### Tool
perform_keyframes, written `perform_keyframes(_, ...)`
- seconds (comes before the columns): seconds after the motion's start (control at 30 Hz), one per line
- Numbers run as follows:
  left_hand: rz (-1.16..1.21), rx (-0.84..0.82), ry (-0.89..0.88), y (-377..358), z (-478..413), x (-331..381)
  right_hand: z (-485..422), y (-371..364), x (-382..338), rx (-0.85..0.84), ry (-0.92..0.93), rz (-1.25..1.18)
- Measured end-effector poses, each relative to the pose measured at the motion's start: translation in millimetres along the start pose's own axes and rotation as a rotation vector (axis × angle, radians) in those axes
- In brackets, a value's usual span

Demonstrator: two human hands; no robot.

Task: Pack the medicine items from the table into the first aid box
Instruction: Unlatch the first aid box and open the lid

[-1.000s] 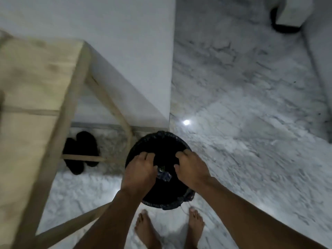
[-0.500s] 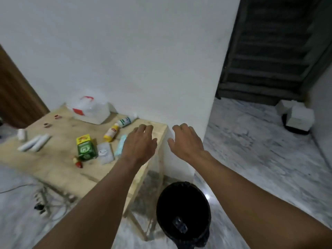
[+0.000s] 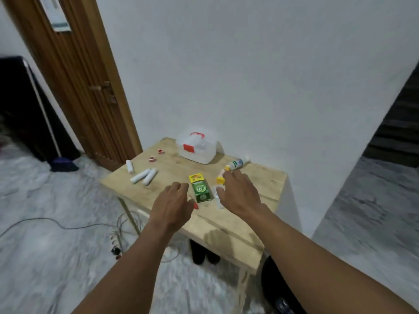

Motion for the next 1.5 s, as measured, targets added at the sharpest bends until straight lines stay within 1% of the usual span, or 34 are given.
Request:
perform_keyframes(0.1,-0.018,-0.024,0.034,-1.0,-3.7,-39.0,-23.0,-14.0,-30.3,-0.029,0.020,0.031)
perform_keyframes(0.23,-0.095,-0.043,-0.004,-1.7,-35.0,-81.4,-68.9,-26.8,-53.3,-0.014,0.024,0.063)
perform_keyframes(0.3,-0.128,-0.012,0.002,1.1,-62.8,-101.0,-99.7,-31.9,-60.9,-0.004,0.032,0.075)
perform_keyframes(0.43,-0.119,0.053,-0.011,4.5,-130.3,-136.9,-174.0,-43.1,-70.1,0.035,0.048,0.089)
perform_keyframes(0.57,-0.144,0.049,-0.061,4.6,-206.9,-175.5,-247.0,-53.2,-75.4,0.035,0.019,0.076)
perform_keyframes(0.7,-0.132,0.023,-0.090,3.4,-271.1,-202.1,-299.9,-58.8,-77.5,0.018,-0.034,0.041)
perform_keyframes(0.83,-0.097,-0.013,-0.155,-14.2,-325.4,-214.5,-335.9,-78.2,-70.0,0.014,-0.105,0.008)
perform_keyframes(1.07,-0.031,-0.110,-0.422,-75.0,-396.2,-224.5,-351.1,-142.1,-66.5,0.008,-0.350,-0.087)
perform_keyframes(1.13,-0.007,-0.138,-0.514,-94.1,-410.9,-231.1,-347.0,-165.8,-73.9,0.009,-0.471,-0.164)
perform_keyframes(1.2,0.016,-0.154,-0.611,-111.4,-424.5,-238.8,-347.9,-187.4,-85.0,0.020,-0.635,-0.296)
perform_keyframes(1.3,0.053,-0.170,-0.735,-132.8,-443.6,-250.4,-355.5,-211.7,-103.1,0.163,-0.851,-0.547)
perform_keyframes(1.4,0.131,-0.140,-0.814,-155.4,-460.8,-262.5,-370.0,-226.1,-114.3,0.248,-0.904,-0.670)
perform_keyframes(1.47,0.181,-0.163,-0.832,-167.9,-466.8,-271.7,-380.2,-234.6,-118.7,0.341,-0.950,-0.877)
perform_keyframes(1.5,0.208,-0.169,-0.844,-173.3,-468.0,-276.6,-384.3,-241.0,-119.4,0.433,-0.970,-1.003)
Point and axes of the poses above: each hand's wrist, its own z-axis away from the middle knuckle, its own y-axis out of the back of the hand, x = y × z, the point moved 2 cm from there along -z, towards the middle knuckle, and after that the axes turned 3 degrees about -x, right-handed, at the moved point
